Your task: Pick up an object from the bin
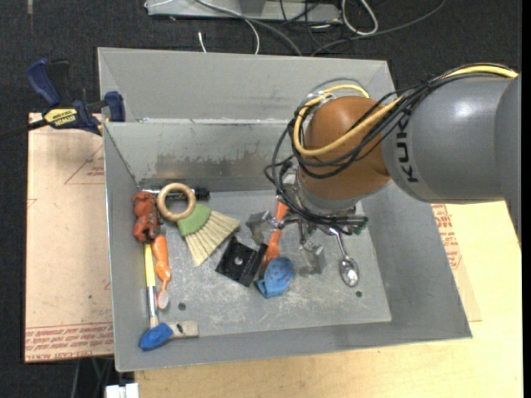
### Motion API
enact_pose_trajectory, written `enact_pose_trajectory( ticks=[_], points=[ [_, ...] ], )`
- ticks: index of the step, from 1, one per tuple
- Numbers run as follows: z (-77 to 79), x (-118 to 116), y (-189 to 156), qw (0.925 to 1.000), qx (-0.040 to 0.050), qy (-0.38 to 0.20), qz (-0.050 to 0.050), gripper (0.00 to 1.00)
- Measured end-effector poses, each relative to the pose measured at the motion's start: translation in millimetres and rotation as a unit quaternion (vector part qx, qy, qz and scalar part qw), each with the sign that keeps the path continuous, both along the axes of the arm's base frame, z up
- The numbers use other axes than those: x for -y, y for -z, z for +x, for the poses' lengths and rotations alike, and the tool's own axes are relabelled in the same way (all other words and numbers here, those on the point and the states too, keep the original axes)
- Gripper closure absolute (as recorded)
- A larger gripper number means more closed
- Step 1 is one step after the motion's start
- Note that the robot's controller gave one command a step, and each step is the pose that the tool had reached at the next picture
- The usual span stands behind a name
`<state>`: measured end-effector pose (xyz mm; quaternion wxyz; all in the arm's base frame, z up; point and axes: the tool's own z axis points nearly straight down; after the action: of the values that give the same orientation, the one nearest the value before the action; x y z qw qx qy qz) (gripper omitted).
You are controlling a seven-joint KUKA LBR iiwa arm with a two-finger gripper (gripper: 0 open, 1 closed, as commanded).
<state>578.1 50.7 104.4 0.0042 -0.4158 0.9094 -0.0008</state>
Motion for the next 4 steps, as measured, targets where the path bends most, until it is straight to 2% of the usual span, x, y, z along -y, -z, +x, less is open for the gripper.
enact_pose_trajectory(
  ticks=[1, 2, 4],
  points=[
    [-1.1, -12.7, 31.7, 0.9998, -0.0003, 0.021, 0.002, 1.0],
    [-1.1, -12.7, 31.6, 0.9998, -0.0003, 0.021, 0.002, 1.0],
    [-1.7, -14.0, -2.2, 0.9998, 0.0, 0.021, 0.003, 1.0]
  ],
)
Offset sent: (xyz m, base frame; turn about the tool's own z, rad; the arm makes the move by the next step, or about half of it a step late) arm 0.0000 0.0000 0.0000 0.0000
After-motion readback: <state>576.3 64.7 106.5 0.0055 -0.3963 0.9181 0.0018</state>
